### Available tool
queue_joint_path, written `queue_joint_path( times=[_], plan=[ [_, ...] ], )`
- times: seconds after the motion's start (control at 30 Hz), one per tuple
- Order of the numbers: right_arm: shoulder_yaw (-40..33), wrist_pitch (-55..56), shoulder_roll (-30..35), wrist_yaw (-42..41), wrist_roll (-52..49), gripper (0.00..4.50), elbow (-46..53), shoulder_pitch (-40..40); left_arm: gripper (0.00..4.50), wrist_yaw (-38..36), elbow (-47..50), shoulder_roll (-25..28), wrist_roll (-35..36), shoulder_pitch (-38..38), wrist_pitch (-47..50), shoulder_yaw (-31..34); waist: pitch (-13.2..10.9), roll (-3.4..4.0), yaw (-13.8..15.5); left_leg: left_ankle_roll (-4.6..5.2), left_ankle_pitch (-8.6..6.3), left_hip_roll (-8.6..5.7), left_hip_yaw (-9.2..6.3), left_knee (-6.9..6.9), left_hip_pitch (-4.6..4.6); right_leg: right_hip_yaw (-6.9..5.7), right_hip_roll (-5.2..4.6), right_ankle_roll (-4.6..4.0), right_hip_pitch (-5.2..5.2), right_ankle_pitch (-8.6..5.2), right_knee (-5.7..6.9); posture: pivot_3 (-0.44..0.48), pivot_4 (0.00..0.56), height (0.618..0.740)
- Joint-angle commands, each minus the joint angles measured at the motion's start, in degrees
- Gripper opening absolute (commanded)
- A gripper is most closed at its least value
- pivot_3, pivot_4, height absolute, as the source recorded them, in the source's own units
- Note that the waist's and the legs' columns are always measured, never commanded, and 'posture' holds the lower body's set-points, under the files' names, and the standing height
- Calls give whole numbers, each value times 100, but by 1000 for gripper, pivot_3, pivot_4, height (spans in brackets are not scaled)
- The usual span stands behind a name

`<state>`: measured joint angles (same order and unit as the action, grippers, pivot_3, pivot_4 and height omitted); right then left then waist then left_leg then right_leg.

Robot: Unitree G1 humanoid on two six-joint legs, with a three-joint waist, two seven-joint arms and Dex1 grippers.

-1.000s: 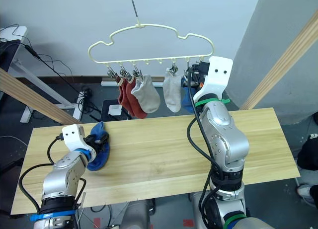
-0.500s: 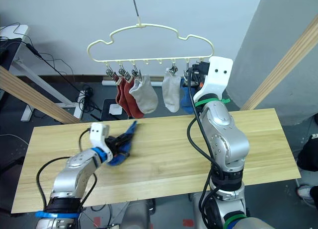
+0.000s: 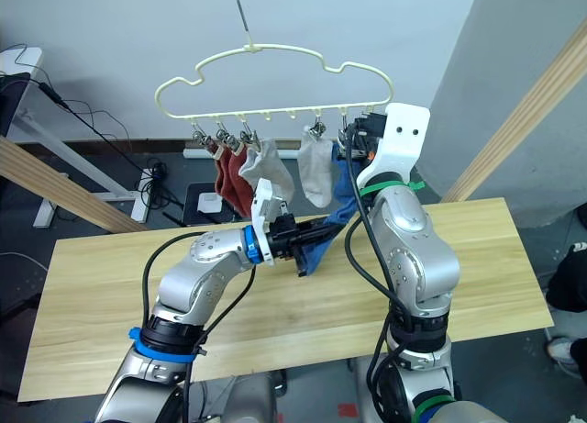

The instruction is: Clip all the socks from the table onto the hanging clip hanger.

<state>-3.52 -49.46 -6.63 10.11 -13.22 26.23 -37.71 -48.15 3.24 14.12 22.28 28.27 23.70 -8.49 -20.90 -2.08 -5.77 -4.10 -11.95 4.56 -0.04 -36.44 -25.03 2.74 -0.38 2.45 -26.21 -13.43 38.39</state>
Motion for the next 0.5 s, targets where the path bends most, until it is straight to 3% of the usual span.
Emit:
queue_joint_path(
  times=[0.03,0.5],
  plan=[
    [9,40,-45,-4,-53,128,329,-112,0,556,-49,-297,-142,196,8,30,0,0,-6,0,0,0,-1,0,0,-1,1,0,0,0,0,-201,341,740],
    [-11,0,-104,4,-78,128,311,-152,0,1856,-290,-993,-842,320,-501,-28,0,0,-51,0,0,-2,0,-1,-1,1,-2,0,0,0,1,-204,342,740]
  ],
)
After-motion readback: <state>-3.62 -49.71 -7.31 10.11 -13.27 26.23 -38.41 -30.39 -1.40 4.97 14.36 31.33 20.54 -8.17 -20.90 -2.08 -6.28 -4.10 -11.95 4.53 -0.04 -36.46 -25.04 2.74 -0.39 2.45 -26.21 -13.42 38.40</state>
